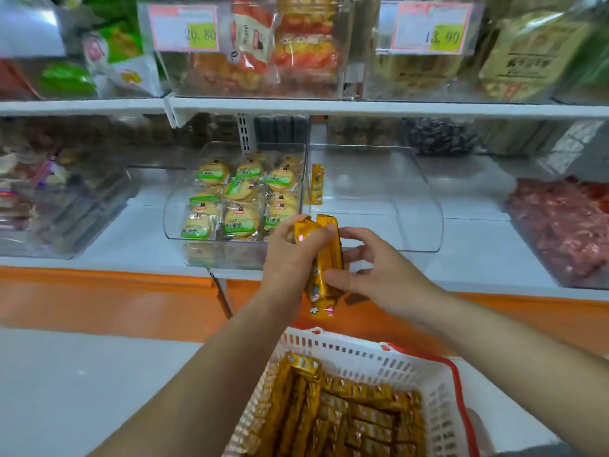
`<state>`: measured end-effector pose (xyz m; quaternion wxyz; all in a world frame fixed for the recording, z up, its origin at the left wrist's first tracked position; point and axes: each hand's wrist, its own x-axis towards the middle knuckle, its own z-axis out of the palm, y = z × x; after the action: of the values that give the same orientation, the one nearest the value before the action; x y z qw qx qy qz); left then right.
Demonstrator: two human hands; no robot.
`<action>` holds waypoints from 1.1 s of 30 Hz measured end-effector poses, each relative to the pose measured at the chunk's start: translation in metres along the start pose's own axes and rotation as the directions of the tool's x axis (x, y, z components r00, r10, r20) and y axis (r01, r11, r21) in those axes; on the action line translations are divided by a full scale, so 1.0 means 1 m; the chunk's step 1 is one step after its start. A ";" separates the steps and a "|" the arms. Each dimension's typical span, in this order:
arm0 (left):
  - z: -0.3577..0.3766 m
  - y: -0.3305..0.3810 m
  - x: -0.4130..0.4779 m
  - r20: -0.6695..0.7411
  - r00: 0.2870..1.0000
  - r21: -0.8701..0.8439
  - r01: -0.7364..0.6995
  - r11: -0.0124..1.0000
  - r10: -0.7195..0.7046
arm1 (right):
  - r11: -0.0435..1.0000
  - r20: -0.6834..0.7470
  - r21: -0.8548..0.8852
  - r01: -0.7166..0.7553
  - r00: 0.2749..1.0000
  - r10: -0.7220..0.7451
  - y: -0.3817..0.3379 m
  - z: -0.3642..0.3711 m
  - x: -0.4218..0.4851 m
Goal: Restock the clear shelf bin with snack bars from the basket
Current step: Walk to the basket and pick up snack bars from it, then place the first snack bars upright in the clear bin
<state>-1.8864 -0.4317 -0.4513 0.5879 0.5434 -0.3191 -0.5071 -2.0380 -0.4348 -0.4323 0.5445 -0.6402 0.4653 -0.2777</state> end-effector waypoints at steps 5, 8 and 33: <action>0.003 0.006 -0.007 0.036 0.999 -0.082 0.023 0.996 -0.020 | 0.976 -0.007 0.219 -0.021 1.000 0.023 0.002 -0.012 0.004; -0.008 0.012 -0.005 -0.013 1.000 -0.053 0.019 0.998 -0.020 | 0.918 0.128 0.393 -0.058 0.992 0.008 0.000 -0.011 0.011; -0.041 0.006 0.062 -0.080 0.965 0.192 -0.231 0.954 0.249 | 0.972 -0.438 -0.196 0.132 0.875 -0.207 0.015 -0.071 0.167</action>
<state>-1.8292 -0.4782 -0.4654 0.6091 0.5772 -0.3968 -0.3720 -2.0351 -0.6153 -0.4536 0.3407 -0.6371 0.5424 -0.4288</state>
